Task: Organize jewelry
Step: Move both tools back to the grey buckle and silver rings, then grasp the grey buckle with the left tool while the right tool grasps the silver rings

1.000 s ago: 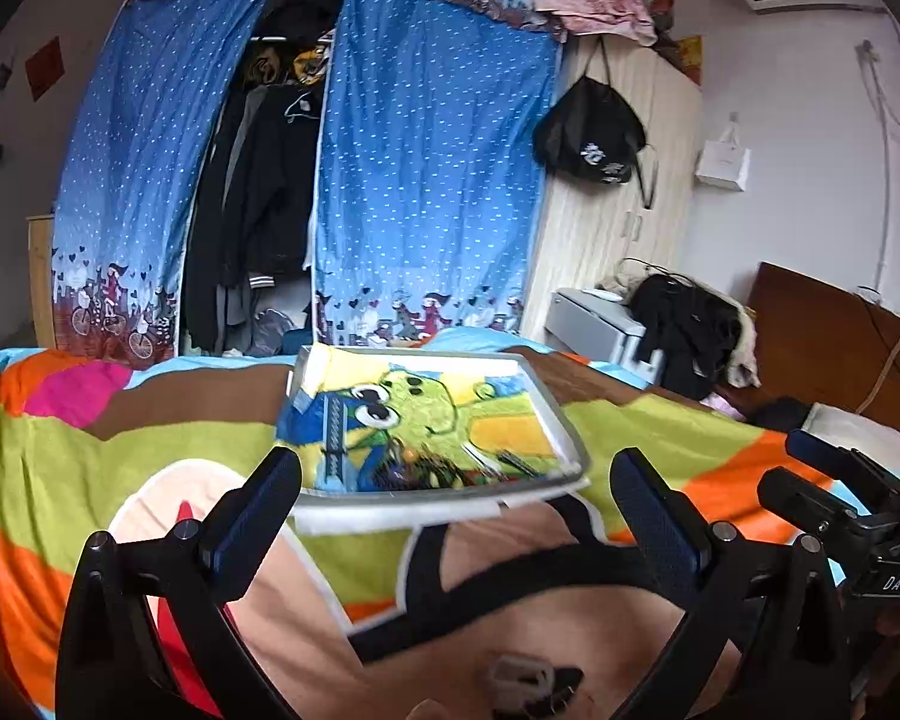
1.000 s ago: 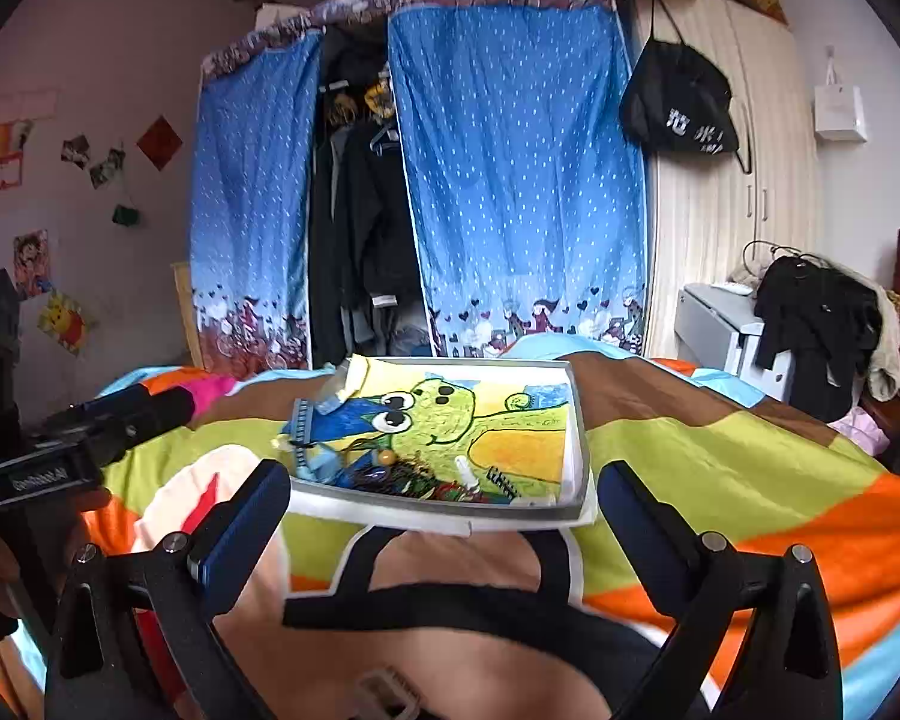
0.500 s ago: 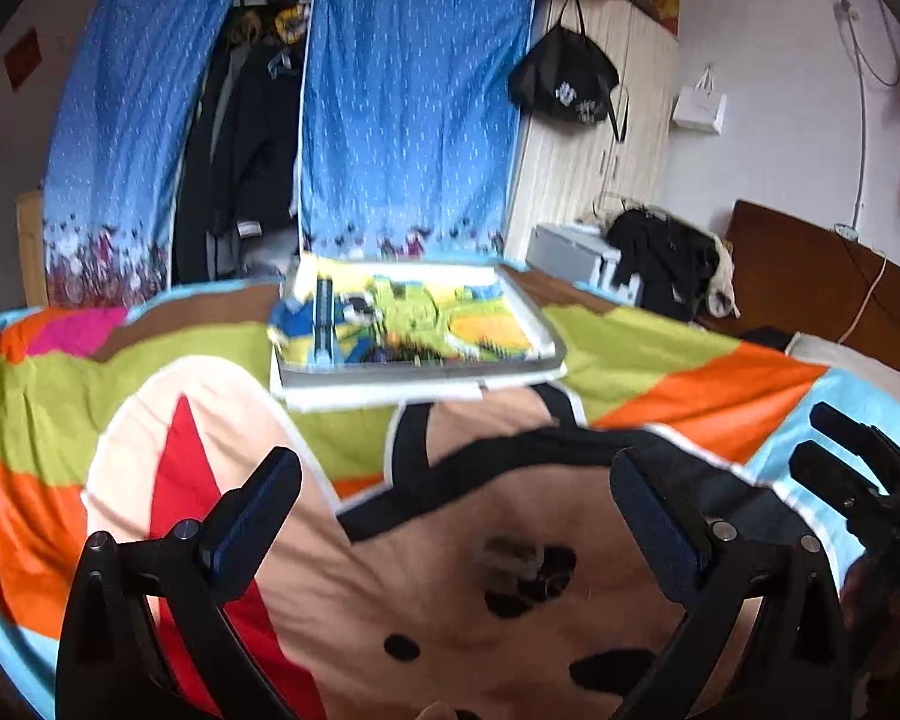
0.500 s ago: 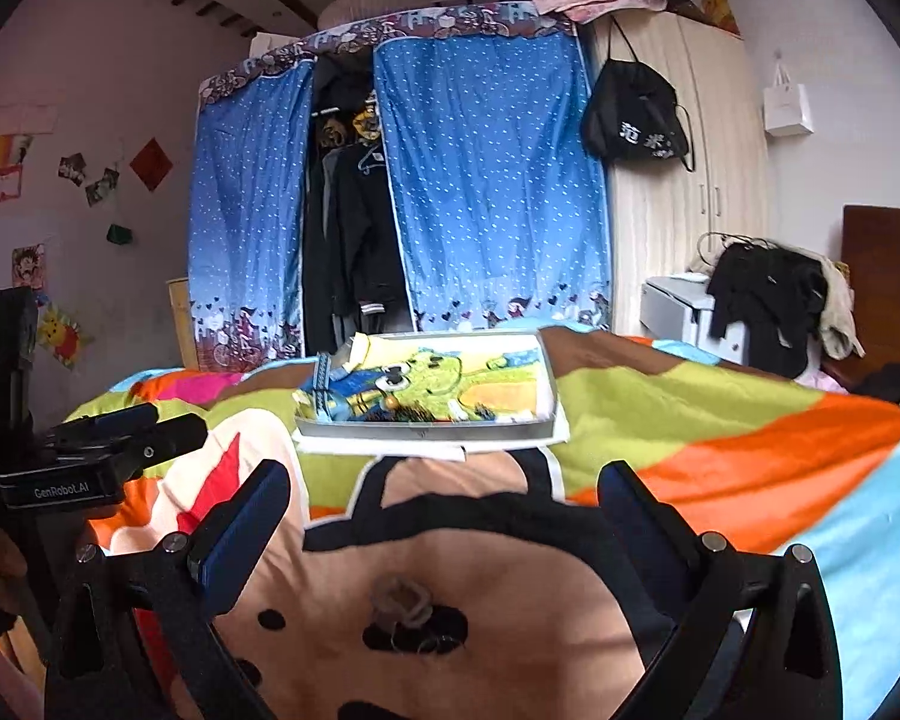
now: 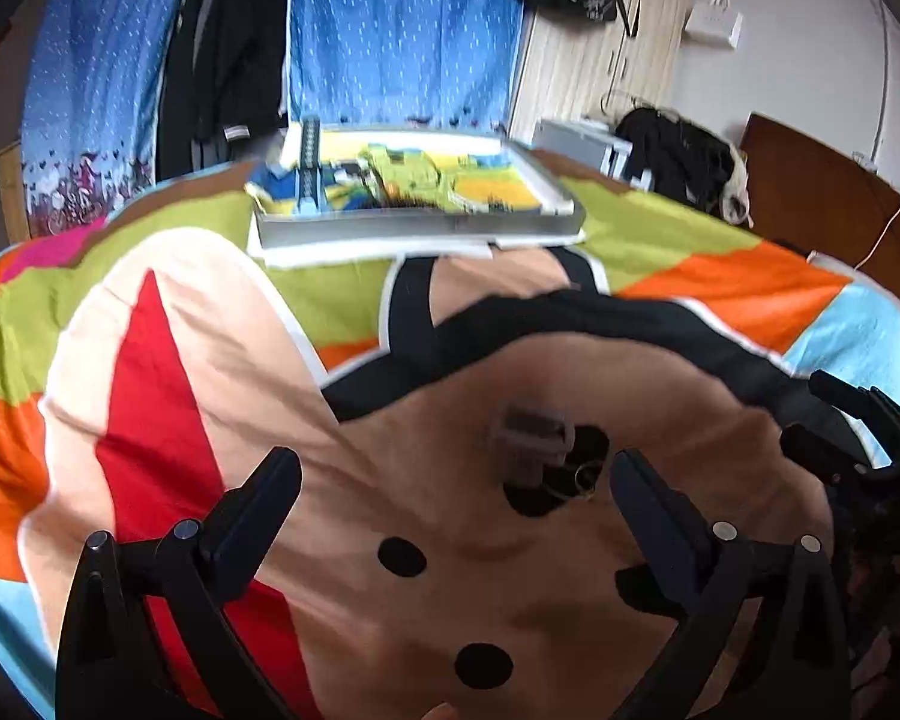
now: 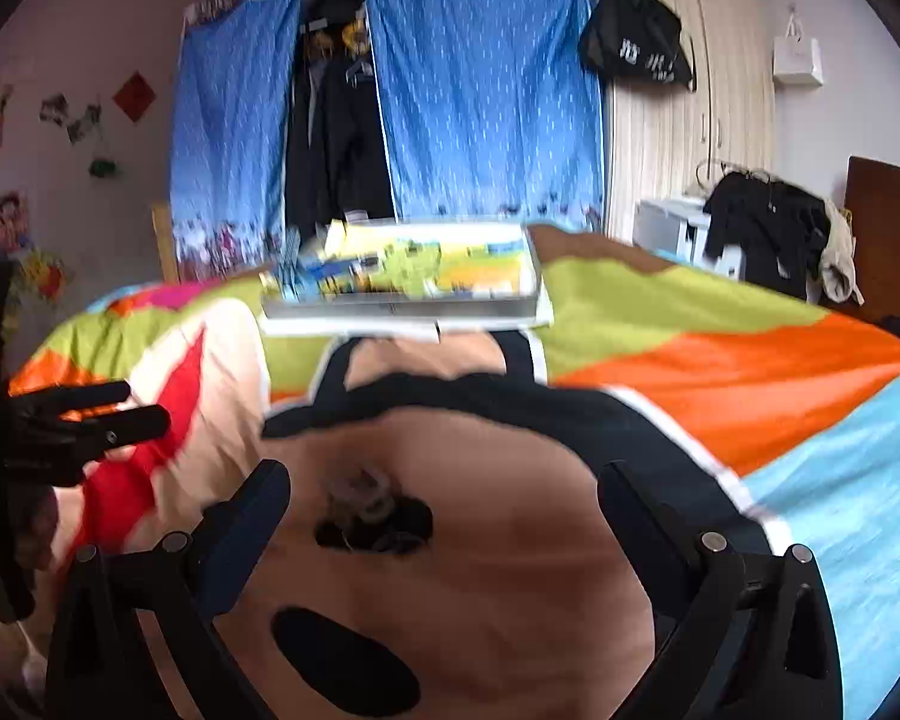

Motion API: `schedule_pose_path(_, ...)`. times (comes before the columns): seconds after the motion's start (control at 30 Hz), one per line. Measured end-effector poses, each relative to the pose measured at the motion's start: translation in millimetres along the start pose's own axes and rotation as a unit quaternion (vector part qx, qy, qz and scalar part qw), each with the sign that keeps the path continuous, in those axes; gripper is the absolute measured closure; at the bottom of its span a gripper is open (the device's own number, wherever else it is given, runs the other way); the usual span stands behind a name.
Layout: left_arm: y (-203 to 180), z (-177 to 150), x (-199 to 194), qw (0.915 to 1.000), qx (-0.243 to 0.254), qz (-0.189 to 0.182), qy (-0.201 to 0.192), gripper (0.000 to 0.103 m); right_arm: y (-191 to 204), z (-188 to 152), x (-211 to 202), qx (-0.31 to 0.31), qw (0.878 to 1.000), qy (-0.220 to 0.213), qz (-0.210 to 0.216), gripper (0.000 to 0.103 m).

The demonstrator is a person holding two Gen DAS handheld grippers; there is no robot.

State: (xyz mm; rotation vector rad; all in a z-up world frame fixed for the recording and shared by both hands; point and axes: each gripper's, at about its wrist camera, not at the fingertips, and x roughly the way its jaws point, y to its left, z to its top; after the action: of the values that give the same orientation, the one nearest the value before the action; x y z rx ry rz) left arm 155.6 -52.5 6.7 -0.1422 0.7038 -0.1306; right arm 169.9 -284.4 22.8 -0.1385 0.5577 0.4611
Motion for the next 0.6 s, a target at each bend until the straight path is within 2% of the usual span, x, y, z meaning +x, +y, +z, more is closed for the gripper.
schedule_pose_path(0.23, 4.1, -3.5, 38.3, 0.9983, -0.004, -0.025, 0.053, 0.002, -9.5, -27.6, 35.7, -0.005, 0.999, 0.053, -0.005, 0.000)
schedule_pose_path(0.47, -0.2, 4.9, 72.8, 0.9935, 0.019, -0.064, 0.092, 0.002, -10.1, -42.7, 67.2, -0.019, 0.997, 0.076, -0.015, 0.000)
schedule_pose_path(0.53, 0.6, 10.1, 84.1, 0.9923, 0.021, -0.068, 0.101, 0.002, -11.0, -44.6, 74.5, -0.017, 0.996, 0.081, -0.016, 0.003)
schedule_pose_path(0.6, 1.9, 15.0, 92.3, 0.9914, 0.018, -0.072, 0.107, 0.002, -11.6, -46.1, 81.3, -0.016, 0.996, 0.087, -0.018, 0.013)
